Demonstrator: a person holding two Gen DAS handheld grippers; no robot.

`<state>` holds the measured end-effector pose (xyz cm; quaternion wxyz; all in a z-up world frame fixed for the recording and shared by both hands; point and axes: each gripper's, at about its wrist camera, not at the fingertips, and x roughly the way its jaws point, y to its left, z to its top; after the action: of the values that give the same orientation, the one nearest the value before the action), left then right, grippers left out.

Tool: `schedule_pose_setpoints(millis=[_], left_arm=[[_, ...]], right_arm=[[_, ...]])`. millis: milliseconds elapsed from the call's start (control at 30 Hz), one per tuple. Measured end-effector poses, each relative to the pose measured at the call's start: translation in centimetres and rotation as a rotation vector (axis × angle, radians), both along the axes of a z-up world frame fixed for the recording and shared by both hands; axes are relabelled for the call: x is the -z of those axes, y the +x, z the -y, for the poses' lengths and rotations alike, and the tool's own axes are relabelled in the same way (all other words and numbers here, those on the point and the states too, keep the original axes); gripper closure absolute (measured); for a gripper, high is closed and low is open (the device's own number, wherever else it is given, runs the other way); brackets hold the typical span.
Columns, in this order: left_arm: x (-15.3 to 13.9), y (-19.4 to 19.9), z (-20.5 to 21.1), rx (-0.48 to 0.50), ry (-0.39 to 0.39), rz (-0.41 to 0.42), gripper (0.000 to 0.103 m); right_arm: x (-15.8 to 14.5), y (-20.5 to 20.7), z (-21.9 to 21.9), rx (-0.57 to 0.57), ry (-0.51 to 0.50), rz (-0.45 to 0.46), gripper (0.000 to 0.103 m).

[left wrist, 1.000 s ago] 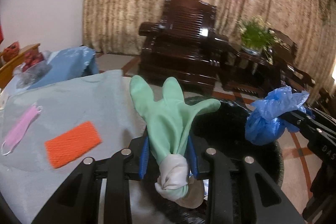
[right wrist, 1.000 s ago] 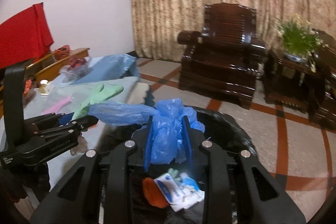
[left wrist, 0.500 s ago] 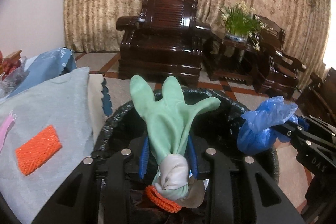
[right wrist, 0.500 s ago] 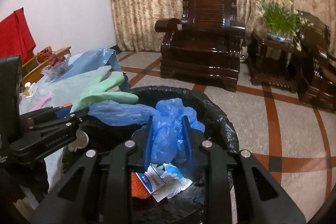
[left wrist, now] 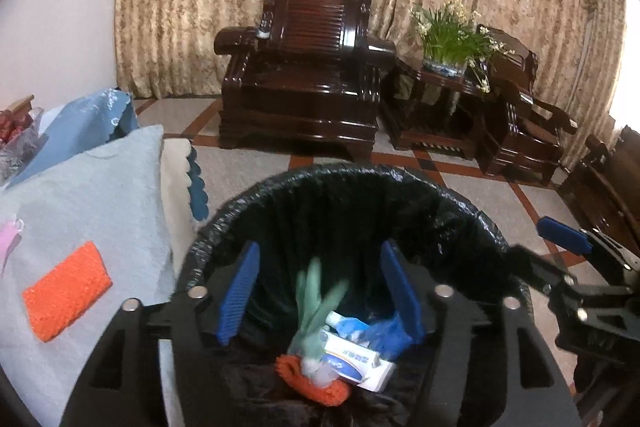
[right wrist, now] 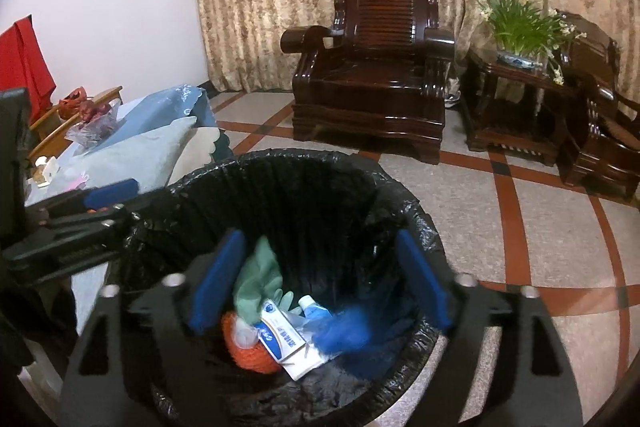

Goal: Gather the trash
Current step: 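Open both tools over the bin to drop glove and bag, then move both open tools back toward the orange mesh sleeve and pink mask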

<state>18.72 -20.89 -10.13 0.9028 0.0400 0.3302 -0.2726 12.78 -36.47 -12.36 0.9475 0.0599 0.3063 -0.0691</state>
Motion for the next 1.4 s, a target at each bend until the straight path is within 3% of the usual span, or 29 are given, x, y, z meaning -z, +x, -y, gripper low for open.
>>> schedule_pose_setpoints(millis=[133, 333, 967, 1400], left_arm=[[-1.2, 0.0, -2.0, -0.031, -0.010, 0.029, 0.027], [-2.4, -0.7, -5.9, -0.104, -0.019, 0.065, 0.019], [-3.0, -2.1, -24.4, -0.459, 0.043, 0.111, 0.018], [-0.3, -1.7, -34.3, -0.646, 0.087, 0.075, 0.018]], right_arm=[[-0.3, -0.2, -0.4, -0.002, 0.001, 0.011, 0.007], [-1.1, 0.2, -2.4, -0.042, 0.030, 0.028, 0.007], [-3.7, 6.4, -18.9, -0.369, 0.027, 0.056, 0.007], [-1.5, 12.3, -28.9, -0.493, 0.037, 0.008, 0.007]])
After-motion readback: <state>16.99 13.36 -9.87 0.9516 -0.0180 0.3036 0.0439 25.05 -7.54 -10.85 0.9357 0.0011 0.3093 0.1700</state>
